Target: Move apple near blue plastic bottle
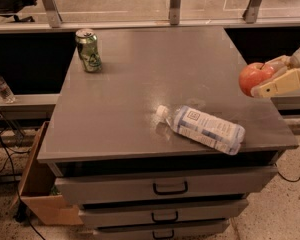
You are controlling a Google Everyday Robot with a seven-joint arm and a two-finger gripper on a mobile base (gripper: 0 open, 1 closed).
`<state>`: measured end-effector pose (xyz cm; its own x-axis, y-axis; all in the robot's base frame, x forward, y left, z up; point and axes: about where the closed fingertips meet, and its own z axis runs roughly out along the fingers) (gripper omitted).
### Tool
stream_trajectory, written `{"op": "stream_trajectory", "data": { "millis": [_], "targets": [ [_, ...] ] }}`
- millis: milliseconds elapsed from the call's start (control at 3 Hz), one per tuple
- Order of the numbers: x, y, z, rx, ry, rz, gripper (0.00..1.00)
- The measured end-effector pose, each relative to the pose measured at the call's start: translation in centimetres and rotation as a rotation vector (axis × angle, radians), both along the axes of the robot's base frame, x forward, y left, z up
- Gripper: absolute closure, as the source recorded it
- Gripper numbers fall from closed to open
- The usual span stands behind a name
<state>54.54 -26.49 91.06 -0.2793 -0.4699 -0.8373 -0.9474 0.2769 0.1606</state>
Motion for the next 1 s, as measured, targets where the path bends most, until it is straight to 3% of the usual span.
{"op": "stream_trajectory", "data": {
  "millis": [333, 1000],
  "targets": [
    [-1.5, -1.7, -1.6, -0.006, 0.016, 0.032, 1.0],
    [-3.5, -1.6, -4.2, -0.036, -0.013, 0.136, 1.0]
  ]
}}
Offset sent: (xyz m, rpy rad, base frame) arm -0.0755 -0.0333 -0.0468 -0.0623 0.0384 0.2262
